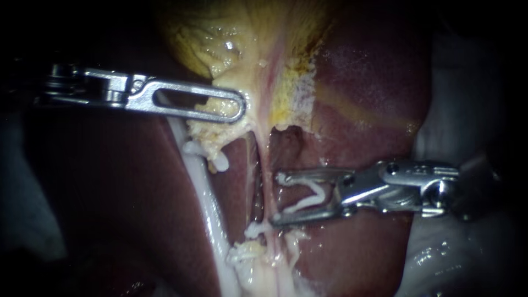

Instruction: Clipping second clip right tube

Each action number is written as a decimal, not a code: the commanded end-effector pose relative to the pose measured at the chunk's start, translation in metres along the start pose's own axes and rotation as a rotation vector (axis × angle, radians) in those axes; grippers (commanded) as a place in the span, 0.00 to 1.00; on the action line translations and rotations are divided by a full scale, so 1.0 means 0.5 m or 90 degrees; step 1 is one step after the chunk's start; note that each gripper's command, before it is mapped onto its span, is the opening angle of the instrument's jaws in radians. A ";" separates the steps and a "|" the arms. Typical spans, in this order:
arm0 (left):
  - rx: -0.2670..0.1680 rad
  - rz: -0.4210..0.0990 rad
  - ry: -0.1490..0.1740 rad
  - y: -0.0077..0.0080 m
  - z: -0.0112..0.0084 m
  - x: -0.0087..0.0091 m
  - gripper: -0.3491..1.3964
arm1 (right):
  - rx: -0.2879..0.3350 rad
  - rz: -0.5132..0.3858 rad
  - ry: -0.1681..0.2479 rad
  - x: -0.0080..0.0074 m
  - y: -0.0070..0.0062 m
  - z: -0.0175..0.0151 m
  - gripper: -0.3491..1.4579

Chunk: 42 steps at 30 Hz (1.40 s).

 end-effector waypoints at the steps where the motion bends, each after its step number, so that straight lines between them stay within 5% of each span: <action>1: 0.000 0.000 0.000 0.0001 0.0001 0.0001 0.00 | 0.005 0.003 0.004 0.0002 -0.0002 0.0008 0.44; 18: -0.001 0.000 -0.001 0.0001 0.0005 0.0002 0.00 | 0.051 0.031 0.020 -0.0010 -0.0015 0.0065 0.39; 29: -0.001 0.000 -0.001 0.0001 0.0005 0.0003 0.00 | 0.041 0.053 0.023 -0.0014 -0.0011 0.0048 0.00; 42: -0.001 0.001 -0.001 0.0003 0.0006 0.0003 0.00 | 0.022 0.091 0.009 -0.0016 -0.0011 0.0036 0.00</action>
